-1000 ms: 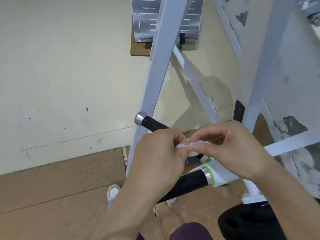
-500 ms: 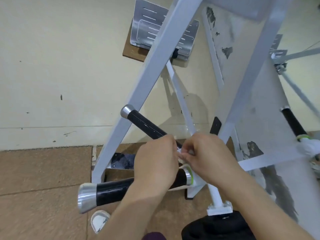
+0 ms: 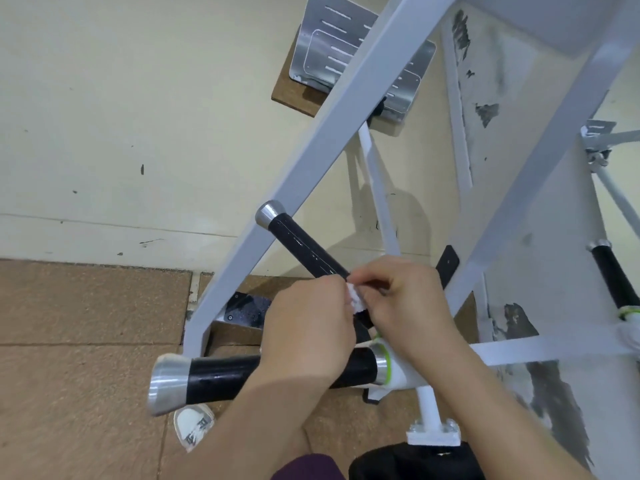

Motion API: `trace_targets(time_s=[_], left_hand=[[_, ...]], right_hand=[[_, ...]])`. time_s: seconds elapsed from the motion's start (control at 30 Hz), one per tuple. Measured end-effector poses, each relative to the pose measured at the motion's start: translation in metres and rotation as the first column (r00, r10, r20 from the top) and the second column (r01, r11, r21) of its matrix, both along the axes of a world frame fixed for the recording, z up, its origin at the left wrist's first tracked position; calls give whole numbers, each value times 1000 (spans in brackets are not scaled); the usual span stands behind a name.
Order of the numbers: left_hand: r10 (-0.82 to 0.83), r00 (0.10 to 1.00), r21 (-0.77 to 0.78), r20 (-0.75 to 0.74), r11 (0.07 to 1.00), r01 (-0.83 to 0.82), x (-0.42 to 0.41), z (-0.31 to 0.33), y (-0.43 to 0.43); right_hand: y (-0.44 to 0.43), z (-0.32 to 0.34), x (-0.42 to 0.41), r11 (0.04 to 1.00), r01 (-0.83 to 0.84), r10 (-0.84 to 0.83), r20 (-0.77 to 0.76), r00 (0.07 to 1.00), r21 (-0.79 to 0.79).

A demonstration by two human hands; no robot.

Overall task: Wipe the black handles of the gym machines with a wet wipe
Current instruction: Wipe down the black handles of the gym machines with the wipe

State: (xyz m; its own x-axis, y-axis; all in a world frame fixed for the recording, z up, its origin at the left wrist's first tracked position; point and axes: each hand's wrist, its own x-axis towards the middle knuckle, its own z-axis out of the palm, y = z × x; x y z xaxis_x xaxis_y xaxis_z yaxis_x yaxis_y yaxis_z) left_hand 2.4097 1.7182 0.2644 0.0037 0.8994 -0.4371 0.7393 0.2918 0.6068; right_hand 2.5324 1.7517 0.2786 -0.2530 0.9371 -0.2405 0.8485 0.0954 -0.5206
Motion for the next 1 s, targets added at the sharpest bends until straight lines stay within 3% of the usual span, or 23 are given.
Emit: trace_targets(time_s=[0.23,0.4,0.47,0.57,0.7,0.8,1.0], left_hand=[[31,999,-70,14,997,-30,2,1,3],[-3,997,-99,-71,995,-4,4,0,2],[-4,999,-122,-43,993,-1,2,-2,2],[19,1000,-146,16,989,-16,-1,0,4],[51,998,-93,-45,994,-55,-8,2,7],[75,995,-90,-62,993,-81,-20,-1,13],[-7,996,-69,-94,998,0,-32,-2,23]], right_hand=[[-10,7,25,984,-171,167,82,983,47],[-14,5,18,989,-139,137,-32,990,-58],[-20,9,26,988,-150,150,-30,988,-16],[-5,0,19,998,-53,50,-70,996,-39],[11,-14,1,998,7,-15,-130,991,-63],[-1,-8,9,990,-96,100,-31,994,107],[4,-7,1,970,-195,176,133,975,148]])
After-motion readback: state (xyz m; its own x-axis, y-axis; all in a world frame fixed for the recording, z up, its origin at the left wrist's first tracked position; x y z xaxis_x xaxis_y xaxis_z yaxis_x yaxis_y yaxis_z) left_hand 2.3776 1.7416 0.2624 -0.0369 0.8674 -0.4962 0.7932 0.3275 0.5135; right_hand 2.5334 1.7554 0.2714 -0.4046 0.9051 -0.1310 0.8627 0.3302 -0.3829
